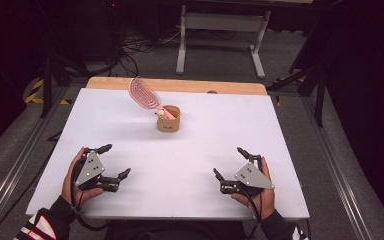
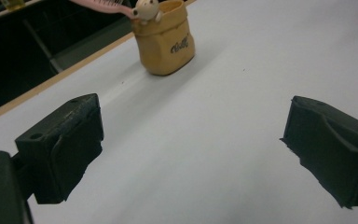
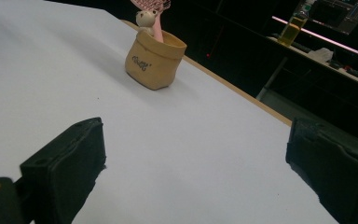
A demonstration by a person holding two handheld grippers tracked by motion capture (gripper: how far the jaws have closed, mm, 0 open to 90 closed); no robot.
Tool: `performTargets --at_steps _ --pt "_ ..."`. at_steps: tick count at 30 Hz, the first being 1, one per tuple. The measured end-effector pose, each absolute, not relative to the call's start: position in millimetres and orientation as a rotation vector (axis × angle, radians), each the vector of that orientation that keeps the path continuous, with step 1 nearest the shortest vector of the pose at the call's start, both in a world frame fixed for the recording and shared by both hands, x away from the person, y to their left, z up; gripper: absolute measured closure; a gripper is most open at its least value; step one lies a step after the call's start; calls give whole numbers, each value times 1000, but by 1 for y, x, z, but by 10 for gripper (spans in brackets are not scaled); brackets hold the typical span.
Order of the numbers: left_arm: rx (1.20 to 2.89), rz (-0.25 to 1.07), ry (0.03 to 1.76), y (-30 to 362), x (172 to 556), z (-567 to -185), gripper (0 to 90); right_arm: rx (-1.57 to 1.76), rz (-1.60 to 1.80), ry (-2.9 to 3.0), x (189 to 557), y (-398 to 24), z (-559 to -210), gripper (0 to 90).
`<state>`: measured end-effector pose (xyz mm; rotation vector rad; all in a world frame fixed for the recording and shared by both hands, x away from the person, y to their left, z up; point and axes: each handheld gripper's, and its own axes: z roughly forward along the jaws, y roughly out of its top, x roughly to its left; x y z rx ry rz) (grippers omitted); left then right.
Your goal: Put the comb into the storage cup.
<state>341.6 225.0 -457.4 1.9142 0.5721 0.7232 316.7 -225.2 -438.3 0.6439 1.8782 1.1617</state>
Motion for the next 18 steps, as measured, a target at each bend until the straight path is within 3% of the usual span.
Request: performTargets --at_steps 18 --pt "1905 700 617 228 344 -462 56 628 1162 1912 319 -226 -444 52"
